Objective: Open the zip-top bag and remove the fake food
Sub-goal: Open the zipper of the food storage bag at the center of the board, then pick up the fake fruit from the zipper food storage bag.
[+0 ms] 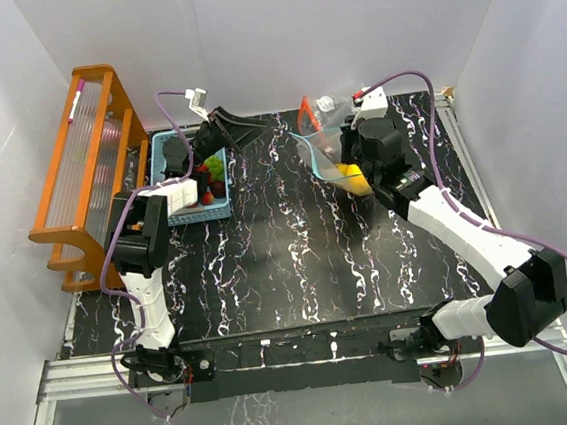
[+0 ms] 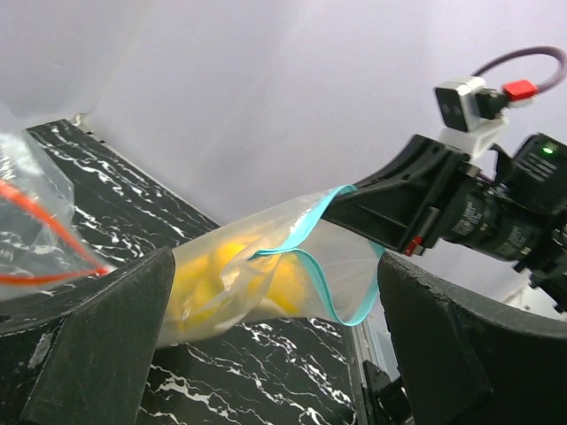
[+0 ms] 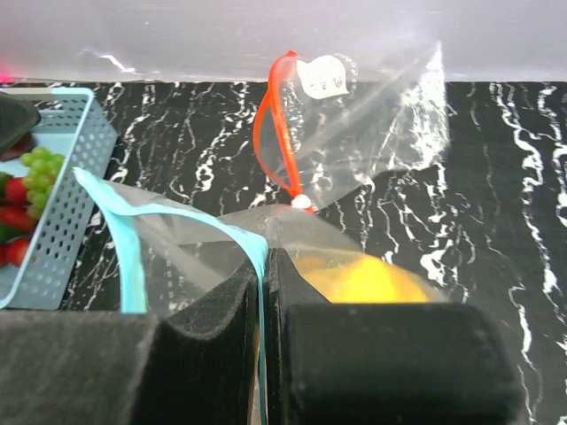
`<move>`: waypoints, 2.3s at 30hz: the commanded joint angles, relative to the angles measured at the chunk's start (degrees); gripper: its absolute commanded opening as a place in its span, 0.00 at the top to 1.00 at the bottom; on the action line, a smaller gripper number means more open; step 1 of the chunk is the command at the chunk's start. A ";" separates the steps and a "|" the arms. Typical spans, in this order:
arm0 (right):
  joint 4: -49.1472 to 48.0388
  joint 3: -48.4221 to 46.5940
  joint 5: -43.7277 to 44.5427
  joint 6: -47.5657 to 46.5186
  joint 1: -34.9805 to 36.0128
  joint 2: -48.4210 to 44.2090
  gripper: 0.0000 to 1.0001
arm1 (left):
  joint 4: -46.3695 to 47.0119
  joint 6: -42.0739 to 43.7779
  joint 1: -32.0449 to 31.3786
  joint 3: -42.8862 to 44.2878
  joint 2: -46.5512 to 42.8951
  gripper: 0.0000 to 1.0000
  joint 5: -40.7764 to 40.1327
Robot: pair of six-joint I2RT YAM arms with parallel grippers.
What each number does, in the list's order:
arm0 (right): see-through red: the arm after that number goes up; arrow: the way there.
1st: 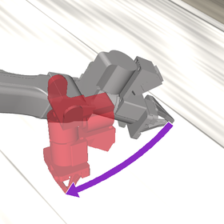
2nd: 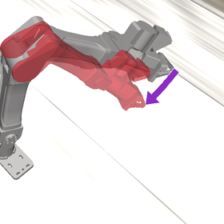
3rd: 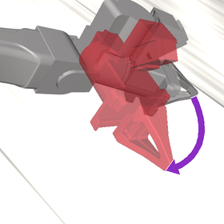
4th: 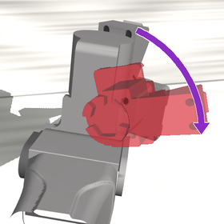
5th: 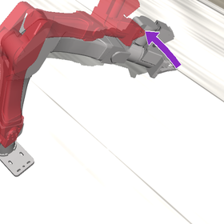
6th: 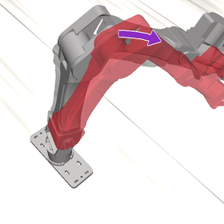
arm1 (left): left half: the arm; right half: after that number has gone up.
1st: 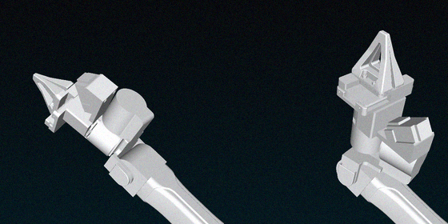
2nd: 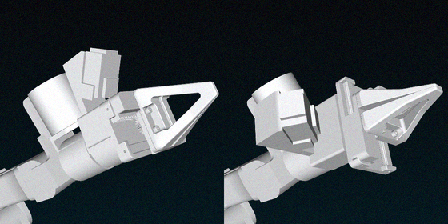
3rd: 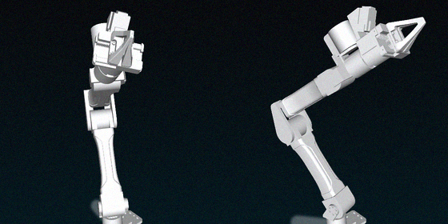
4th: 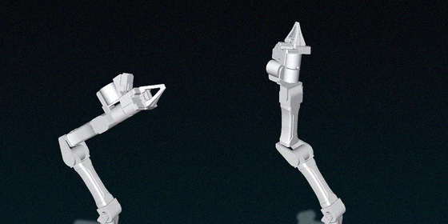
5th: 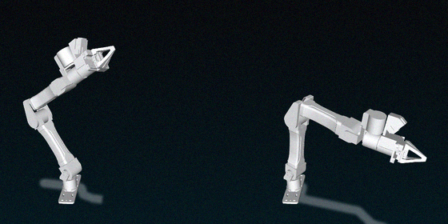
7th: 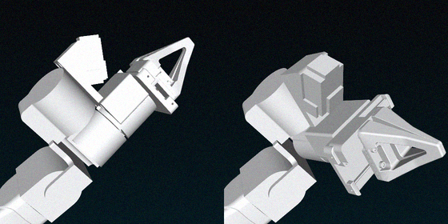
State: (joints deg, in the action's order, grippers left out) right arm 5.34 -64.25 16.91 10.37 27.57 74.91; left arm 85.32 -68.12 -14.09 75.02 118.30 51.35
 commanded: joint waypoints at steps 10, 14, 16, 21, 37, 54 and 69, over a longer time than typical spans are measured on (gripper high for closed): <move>-6.93 8.63 -1.75 10.46 10.67 9.08 0.93 | -3.70 5.39 -2.14 -7.40 -5.27 0.23 -4.91; -9.77 8.85 -8.61 14.88 13.08 15.81 0.92 | -8.80 10.66 -3.44 -12.97 -10.05 0.28 -7.24; -9.98 8.24 -8.04 15.80 13.06 17.27 0.92 | -14.36 15.76 -4.55 -16.65 -14.51 0.33 -9.26; -10.13 5.76 -6.70 14.71 12.03 16.57 0.92 | -33.98 33.25 -10.69 -22.56 -25.26 0.45 -18.05; -11.65 5.98 -6.81 15.49 9.41 10.37 0.92 | -31.21 32.81 -18.73 -31.94 -24.26 0.70 -28.58; -11.21 9.69 -7.13 13.79 9.34 -0.41 0.92 | -36.77 30.62 -18.76 -23.43 -10.45 0.66 -30.43; -16.06 14.21 -9.77 14.70 9.78 7.19 0.92 | -59.33 34.74 -21.16 -18.89 -21.22 0.55 -35.05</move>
State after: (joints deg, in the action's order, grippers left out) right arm -5.08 -50.19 7.79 24.53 37.04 82.28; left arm 36.18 -37.50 -35.14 51.83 104.03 20.84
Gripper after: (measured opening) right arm 0.077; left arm 0.490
